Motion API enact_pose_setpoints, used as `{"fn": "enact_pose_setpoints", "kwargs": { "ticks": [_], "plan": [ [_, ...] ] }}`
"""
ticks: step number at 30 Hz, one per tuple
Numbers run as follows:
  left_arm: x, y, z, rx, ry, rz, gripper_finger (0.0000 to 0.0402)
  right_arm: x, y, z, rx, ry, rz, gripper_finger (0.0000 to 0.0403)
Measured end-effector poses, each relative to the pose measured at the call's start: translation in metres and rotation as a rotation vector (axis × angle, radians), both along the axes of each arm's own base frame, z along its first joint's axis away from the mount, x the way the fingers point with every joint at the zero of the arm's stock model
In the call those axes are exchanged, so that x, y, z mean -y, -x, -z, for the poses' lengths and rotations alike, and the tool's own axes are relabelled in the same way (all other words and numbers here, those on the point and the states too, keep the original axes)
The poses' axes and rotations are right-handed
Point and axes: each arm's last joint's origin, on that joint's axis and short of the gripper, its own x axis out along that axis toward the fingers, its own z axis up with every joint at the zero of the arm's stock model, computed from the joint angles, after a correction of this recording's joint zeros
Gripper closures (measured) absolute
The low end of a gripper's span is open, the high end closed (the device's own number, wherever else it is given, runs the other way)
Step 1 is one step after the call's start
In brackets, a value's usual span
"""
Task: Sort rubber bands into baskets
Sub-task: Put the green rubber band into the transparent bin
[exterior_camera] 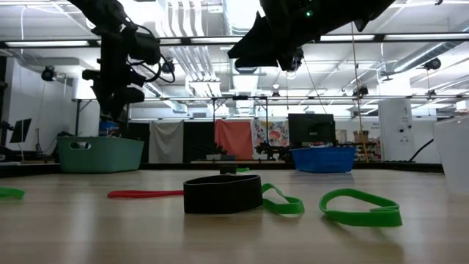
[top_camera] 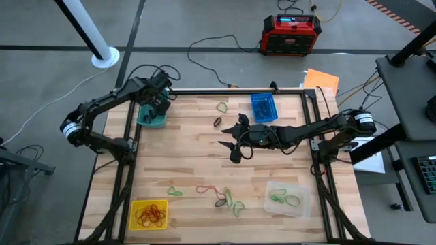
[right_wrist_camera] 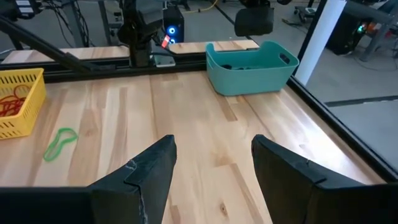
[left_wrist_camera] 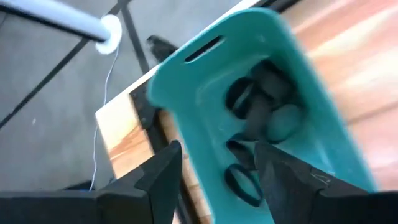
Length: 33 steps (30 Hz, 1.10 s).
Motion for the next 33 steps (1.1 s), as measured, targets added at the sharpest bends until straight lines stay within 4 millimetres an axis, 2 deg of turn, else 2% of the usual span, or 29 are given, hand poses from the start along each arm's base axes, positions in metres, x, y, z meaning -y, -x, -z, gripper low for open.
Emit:
{"fn": "enact_pose_setpoints", "kwargs": {
  "ticks": [5, 8, 12, 16, 21, 26, 33],
  "plan": [
    [0.03, -0.025, -0.001, 0.12, -0.012, 0.188, 0.0219, 0.002, 0.002, 0.004, -0.031, -0.049, 0.029, 0.0197],
    [0.062, -0.045, 0.0, 0.253, -0.005, 0.412, 0.0222, 0.003, 0.002, 0.006, -0.044, -0.069, 0.04, 0.0197],
    [0.114, -0.062, 0.005, 0.415, 0.073, 0.795, 0.0225, 0.003, 0.003, 0.008, -0.072, -0.078, 0.046, 0.0197],
    [0.168, -0.067, 0.015, 0.542, 0.176, 1.131, 0.0226, 0.001, 0.006, 0.013, -0.139, -0.084, 0.021, 0.0197],
    [0.217, -0.069, 0.026, 0.649, 0.147, 1.343, 0.0226, -0.011, 0.009, 0.019, -0.24, -0.146, -0.135, 0.0197],
    [0.239, -0.076, 0.039, 0.707, 0.12, 1.406, 0.0226, -0.026, 0.012, 0.013, -0.368, -0.19, -0.156, 0.0197],
    [0.245, -0.094, 0.073, 0.637, 0.211, 1.324, 0.0226, -0.044, 0.027, -0.008, -0.669, -0.266, -0.096, 0.0198]
  ]
}}
